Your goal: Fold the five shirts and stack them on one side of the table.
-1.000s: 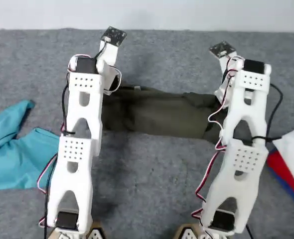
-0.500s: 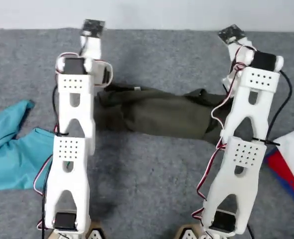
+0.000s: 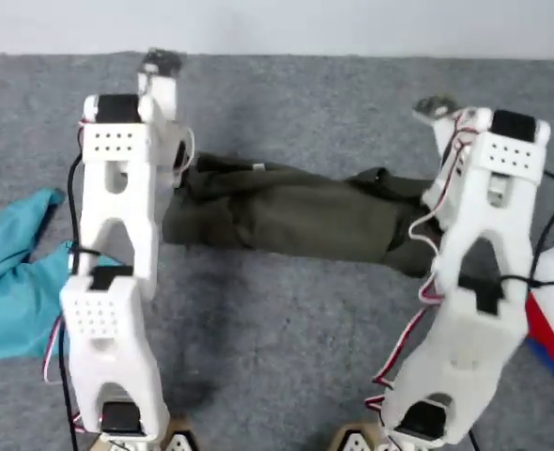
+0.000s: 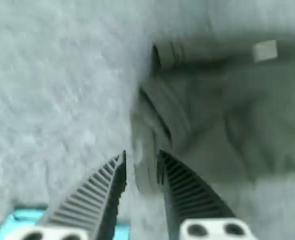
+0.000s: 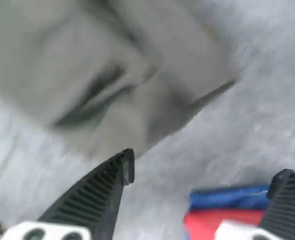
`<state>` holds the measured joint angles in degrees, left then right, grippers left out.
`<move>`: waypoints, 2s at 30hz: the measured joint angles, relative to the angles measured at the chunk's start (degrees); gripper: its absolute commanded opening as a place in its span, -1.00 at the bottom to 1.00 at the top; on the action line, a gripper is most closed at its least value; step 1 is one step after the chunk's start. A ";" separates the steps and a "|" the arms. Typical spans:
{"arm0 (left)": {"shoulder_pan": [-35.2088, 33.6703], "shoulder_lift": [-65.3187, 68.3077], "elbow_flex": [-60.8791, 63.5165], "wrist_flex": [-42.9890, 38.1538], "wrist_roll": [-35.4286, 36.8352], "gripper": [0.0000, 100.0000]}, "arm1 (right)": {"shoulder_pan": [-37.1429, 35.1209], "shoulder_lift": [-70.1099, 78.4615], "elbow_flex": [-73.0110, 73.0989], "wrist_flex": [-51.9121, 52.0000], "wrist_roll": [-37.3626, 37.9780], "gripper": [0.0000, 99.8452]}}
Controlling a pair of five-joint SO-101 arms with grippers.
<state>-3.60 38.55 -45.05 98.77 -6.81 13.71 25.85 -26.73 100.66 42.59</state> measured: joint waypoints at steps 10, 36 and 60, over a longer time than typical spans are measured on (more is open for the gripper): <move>-0.18 -8.44 33.23 -1.76 -8.00 -0.79 | -0.09 -17.14 34.46 -6.42 5.80 -0.16; -10.55 -8.88 36.66 -0.09 -8.00 -0.80 | -10.55 1.49 17.58 -11.78 -3.34 -0.91; -11.25 -8.88 40.00 -0.09 -7.91 -0.80 | 10.55 1.49 10.99 -7.47 17.32 -0.90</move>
<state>-14.86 29.67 -5.05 98.68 -14.73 24.26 27.34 -15.74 93.19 59.91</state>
